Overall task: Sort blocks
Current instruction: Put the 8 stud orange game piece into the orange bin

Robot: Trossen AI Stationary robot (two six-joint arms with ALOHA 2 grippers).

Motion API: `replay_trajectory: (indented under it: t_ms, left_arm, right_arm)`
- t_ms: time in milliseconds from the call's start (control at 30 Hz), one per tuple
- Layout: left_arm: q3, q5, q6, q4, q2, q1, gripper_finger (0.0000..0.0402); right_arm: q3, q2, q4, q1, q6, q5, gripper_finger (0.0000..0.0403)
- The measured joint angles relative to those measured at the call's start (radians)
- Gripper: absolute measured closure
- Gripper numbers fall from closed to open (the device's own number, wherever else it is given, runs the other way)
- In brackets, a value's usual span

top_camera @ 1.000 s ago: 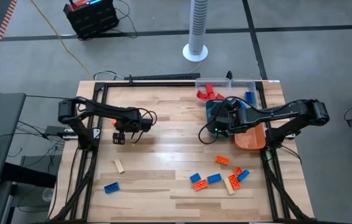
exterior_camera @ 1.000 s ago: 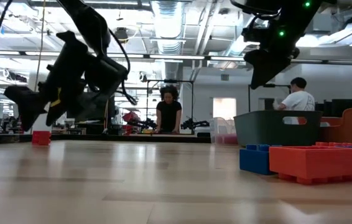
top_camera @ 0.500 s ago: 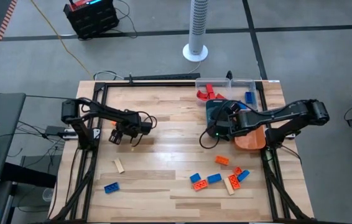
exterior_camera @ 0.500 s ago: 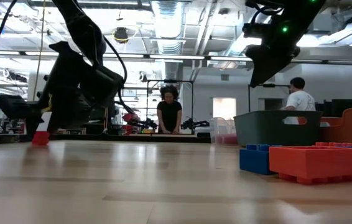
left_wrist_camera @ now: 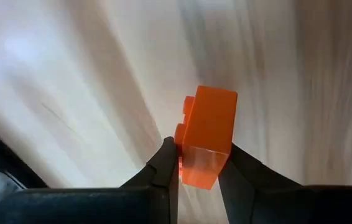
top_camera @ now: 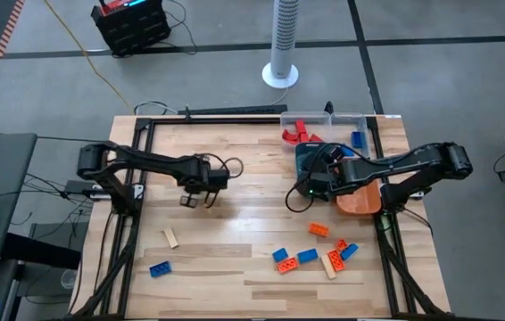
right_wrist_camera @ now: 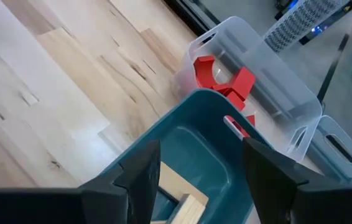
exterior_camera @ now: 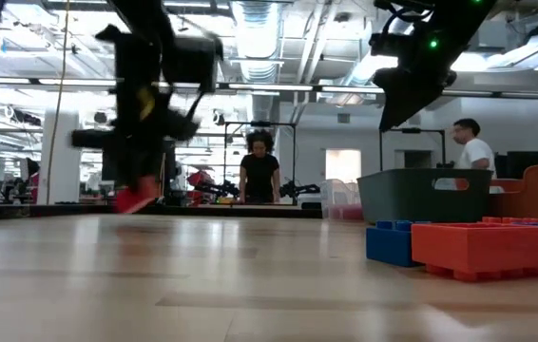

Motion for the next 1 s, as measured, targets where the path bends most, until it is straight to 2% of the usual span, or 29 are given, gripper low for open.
replay_trajectory:
  t_ms: [167, 367, 467, 633, 800, 900, 1000]
  left_arm:
    - [0.002, 0.083, -0.066, 0.272, -0.146, -0.007, 0.0327]
    - [-0.092, 0.115, -0.066, 0.672, -0.324, -0.03, 0.0326]
    - [-0.143, 0.185, -0.046, 0.825, -0.381, -0.034, 0.0326]
    - [-0.19, 0.248, -0.042, 0.998, -0.414, -0.048, 0.0325]
    - [-0.22, 0.276, -0.014, 1.123, -0.411, -0.091, 0.0325]
    - [-0.22, 0.275, 0.0, 1.171, -0.411, -0.112, 0.0325]
    - [-0.22, 0.275, 0.003, 1.217, -0.411, -0.124, 0.0325]
  right_arm:
    - [0.0, 0.004, 0.058, 0.041, -0.011, 0.033, 0.0177]
    - [0.0, 0.054, 0.28, 0.134, -0.211, 0.054, 0.0177]
    - [0.0, 0.098, 0.438, 0.162, -0.329, 0.04, 0.0177]
    - [0.0, 0.159, 0.684, 0.163, -0.517, -0.042, 0.0177]
    - [0.0, 0.218, 0.882, 0.126, -0.604, -0.146, 0.0177]
    - [0.018, 0.264, 0.924, 0.099, -0.623, -0.195, 0.0177]
    - [0.054, 0.302, 0.919, 0.081, -0.645, -0.198, 0.0177]
